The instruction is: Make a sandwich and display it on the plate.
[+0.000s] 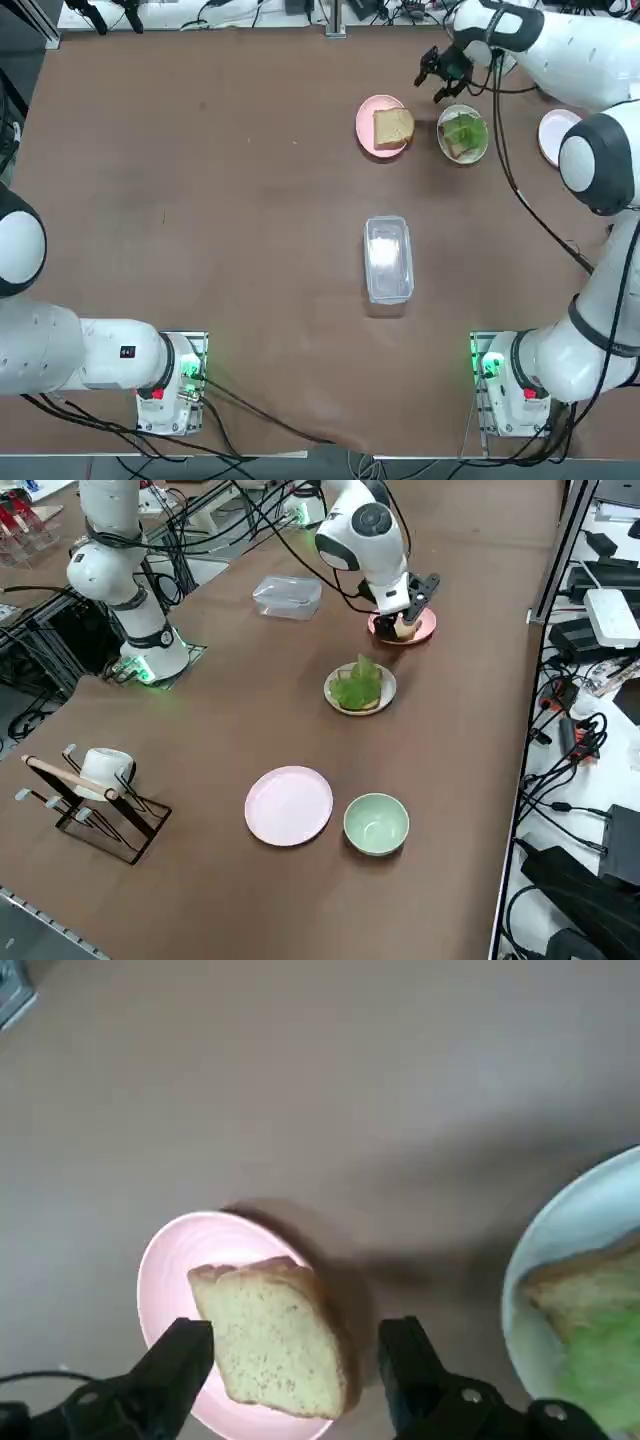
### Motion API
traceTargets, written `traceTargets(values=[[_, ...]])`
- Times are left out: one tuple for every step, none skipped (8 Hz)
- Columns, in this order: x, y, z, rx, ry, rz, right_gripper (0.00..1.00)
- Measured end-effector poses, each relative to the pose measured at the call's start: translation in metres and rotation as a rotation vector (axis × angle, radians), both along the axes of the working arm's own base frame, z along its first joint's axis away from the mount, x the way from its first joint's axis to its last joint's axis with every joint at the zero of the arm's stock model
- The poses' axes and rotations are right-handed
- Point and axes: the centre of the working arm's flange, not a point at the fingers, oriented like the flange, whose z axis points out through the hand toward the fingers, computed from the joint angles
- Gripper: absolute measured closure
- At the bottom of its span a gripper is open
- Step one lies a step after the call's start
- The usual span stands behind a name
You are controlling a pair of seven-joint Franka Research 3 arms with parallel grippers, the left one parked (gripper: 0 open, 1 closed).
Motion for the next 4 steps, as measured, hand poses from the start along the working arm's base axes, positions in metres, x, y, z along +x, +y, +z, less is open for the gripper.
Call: traceTargets(values=[[-0.004,-0.001,-0.01,0.046,-0.008,0.013,0.0],[-0.008,-0.003,-0.02,0.073,-0.01,0.02,0.0],[-0.011,-0.004,-0.03,0.081,-0.006,0.031,0.0],[-0.013,-0.004,-0.038,0.08,-0.003,0.042,0.0]])
